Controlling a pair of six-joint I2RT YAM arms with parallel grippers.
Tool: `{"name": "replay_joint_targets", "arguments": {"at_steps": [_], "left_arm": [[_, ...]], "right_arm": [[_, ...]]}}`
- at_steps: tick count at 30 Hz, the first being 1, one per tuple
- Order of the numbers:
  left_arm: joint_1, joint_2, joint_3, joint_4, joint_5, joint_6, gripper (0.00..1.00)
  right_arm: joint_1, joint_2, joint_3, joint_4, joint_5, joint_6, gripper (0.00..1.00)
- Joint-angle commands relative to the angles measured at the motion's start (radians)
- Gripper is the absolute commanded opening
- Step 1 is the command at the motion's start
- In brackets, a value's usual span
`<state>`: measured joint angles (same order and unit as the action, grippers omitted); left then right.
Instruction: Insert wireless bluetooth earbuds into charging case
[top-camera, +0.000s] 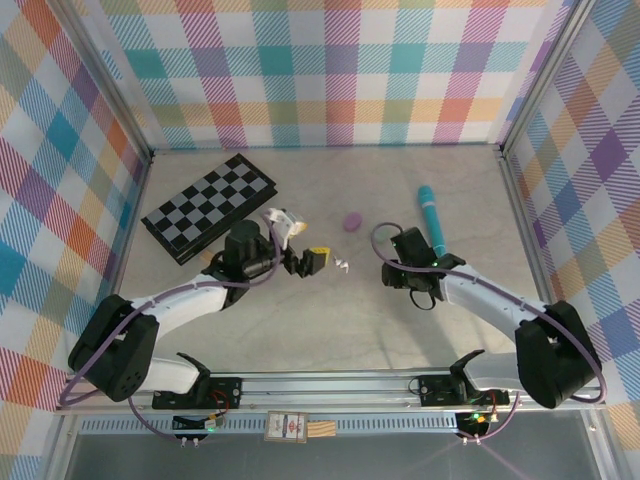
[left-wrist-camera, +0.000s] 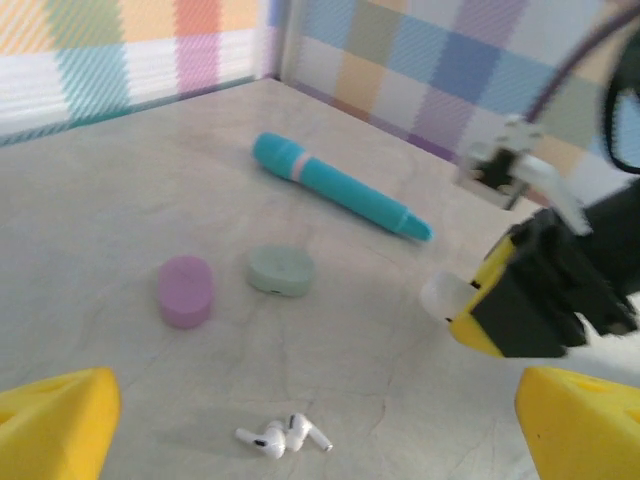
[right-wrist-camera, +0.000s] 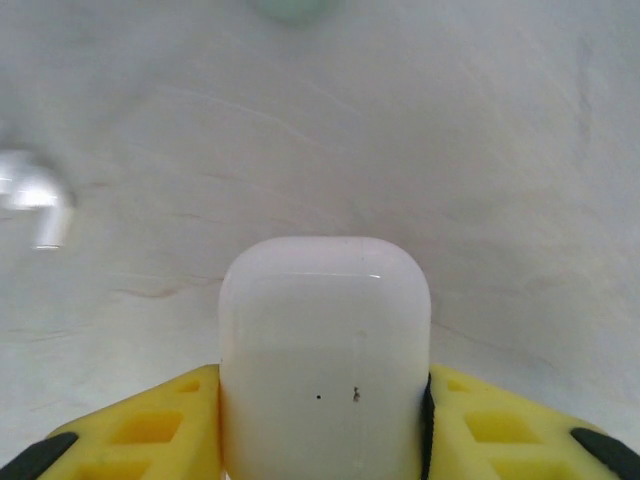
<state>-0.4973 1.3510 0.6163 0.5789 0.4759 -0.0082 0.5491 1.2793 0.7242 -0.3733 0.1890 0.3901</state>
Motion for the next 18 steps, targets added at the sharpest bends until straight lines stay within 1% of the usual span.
{"name": "replay_joint_targets", "arguments": {"at_steps": [1, 3, 4, 5, 6, 9, 10, 11, 14, 15, 18], "left_arm": [[0.088, -0.001, 0.031, -0.003, 0.100, -0.316, 1.00], [0.112, -0.019, 0.071, -0.125, 0.131, -0.404, 1.00], [0.114, -0.031, 0.093, -0.202, 0.134, -0.415, 1.00], [0.114, -0.046, 0.123, -0.306, 0.143, -0.415, 1.00], [0.114, -0.055, 0.161, -0.417, 0.156, -0.422, 1.00], [0.114, -0.061, 0.260, -0.729, 0.176, -0.440, 1.00], [0.112, -0.065, 0.273, -0.776, 0.187, -0.456, 1.00], [0.111, -0.074, 0.275, -0.798, 0.203, -0.490, 0.98], [0.087, -0.111, 0.257, -0.771, 0.212, -0.583, 0.86], [0.071, -0.120, 0.256, -0.765, 0.212, -0.602, 0.83], [0.034, -0.127, 0.285, -0.766, 0.228, -0.622, 0.77]], "right_arm": [[0.027, -0.032, 0.067, 0.060, -0.146, -0.258, 0.37], [0.048, -0.040, 0.099, 0.065, -0.257, -0.403, 0.38], [0.056, -0.041, 0.117, 0.064, -0.286, -0.451, 0.38], [0.060, -0.039, 0.138, 0.058, -0.320, -0.478, 0.38], [0.063, -0.037, 0.161, 0.048, -0.359, -0.545, 0.37], [0.073, -0.021, 0.224, 0.023, -0.443, -0.622, 0.35], [0.076, -0.016, 0.240, 0.019, -0.465, -0.640, 0.35], [0.081, -0.004, 0.261, 0.011, -0.488, -0.660, 0.34], [0.100, 0.038, 0.333, -0.032, -0.530, -0.709, 0.33], [0.109, 0.052, 0.356, -0.050, -0.538, -0.725, 0.33], [0.125, 0.086, 0.402, -0.058, -0.556, -0.746, 0.33]]}}
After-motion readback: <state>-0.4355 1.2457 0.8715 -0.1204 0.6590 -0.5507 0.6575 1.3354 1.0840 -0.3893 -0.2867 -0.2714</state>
